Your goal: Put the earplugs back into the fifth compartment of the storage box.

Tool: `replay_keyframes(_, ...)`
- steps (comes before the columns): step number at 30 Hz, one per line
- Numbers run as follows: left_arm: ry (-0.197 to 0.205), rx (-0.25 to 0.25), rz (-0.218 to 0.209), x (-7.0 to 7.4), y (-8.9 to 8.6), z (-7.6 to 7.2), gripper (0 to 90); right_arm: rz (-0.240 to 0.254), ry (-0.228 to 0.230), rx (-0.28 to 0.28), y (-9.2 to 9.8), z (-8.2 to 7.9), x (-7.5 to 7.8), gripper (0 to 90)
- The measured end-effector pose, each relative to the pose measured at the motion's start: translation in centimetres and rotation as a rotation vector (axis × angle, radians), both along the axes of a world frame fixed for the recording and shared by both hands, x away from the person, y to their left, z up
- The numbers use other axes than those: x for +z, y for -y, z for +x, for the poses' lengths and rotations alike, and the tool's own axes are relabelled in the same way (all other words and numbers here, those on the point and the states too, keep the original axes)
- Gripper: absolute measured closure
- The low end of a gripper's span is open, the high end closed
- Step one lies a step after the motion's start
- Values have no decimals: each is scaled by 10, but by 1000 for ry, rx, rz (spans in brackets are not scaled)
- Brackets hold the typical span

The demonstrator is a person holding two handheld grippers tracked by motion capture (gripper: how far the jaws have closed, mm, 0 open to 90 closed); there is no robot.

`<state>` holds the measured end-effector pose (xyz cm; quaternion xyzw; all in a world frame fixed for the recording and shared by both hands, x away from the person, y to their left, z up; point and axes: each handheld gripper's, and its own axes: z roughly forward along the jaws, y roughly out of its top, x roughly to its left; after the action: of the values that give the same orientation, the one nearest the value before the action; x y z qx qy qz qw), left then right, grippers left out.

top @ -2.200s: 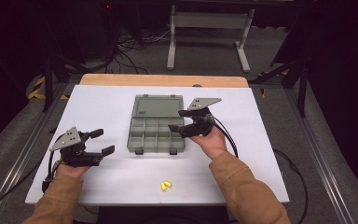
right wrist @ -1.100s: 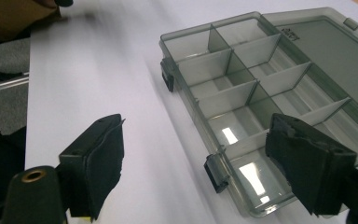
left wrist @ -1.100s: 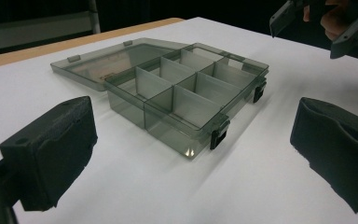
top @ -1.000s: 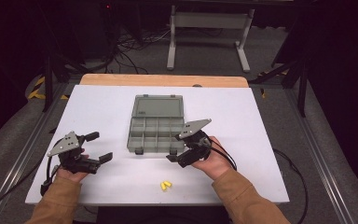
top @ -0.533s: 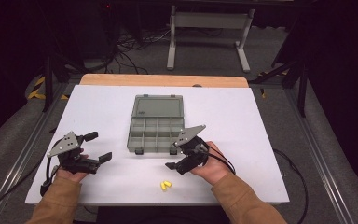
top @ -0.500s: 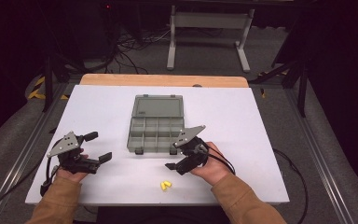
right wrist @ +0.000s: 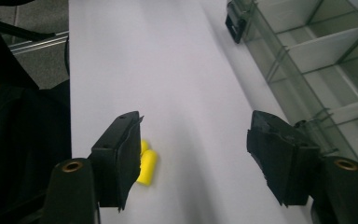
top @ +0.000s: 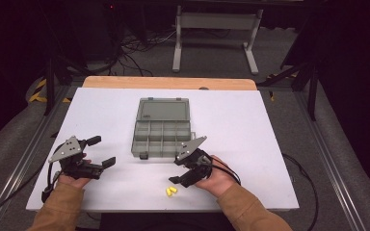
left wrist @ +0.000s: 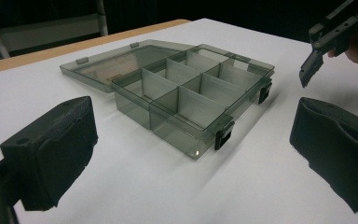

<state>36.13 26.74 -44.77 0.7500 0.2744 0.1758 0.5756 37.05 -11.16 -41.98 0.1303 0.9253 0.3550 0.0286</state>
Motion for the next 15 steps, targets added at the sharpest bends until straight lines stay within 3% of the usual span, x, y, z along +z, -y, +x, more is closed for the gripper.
replay_keyframes(10,-1,3,-2,0,0,0,18,-23,-31,23,-8,-6,-9,391)
replay_keyframes(15,2,3,2,0,0,0,20,-61,-39,38,-10,-9,-15,413)
